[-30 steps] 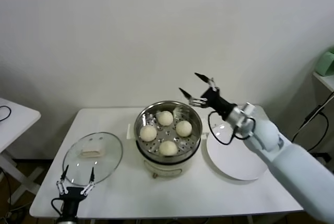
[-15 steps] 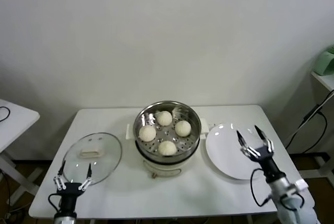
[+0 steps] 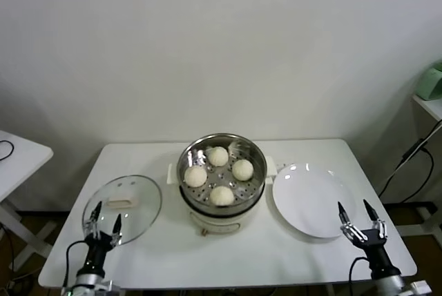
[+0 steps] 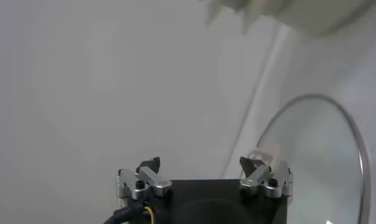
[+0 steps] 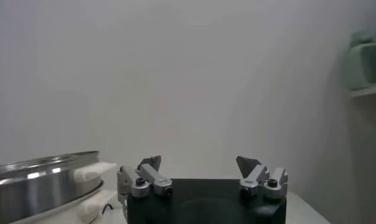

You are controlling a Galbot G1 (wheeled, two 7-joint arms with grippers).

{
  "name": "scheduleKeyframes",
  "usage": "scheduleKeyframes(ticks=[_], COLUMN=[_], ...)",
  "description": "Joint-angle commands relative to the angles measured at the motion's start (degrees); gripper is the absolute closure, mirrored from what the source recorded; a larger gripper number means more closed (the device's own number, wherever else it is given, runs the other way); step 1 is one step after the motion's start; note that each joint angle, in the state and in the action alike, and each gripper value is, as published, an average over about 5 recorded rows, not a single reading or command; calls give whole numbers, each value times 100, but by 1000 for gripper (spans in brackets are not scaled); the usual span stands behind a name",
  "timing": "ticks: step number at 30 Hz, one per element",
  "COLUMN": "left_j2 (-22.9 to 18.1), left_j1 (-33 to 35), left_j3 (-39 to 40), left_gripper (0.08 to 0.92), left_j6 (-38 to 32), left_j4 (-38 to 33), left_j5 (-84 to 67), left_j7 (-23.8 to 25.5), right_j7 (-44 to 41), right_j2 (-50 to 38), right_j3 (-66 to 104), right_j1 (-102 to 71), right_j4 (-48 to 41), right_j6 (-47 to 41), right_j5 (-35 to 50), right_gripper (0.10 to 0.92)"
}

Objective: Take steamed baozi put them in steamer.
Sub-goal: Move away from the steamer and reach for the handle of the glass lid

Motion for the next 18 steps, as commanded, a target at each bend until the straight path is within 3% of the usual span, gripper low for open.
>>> scheduleKeyframes(ticks=[1,18], left_j2=[213,361], left_j1=[-556,-958], left_j3=[58,239], left_gripper=[177,177], left_j6=[813,1038], left_j4=[574,931], left_j5=[2303,2338], left_j7=[-449,-341], right_j7=[25,25], right_j2=[110,204], right_j3=[229,202], right_j1=[-401,-393], right_j4=[-20,-70], right_j6=[153,188], right_j5=[100,164], right_gripper=[203,203])
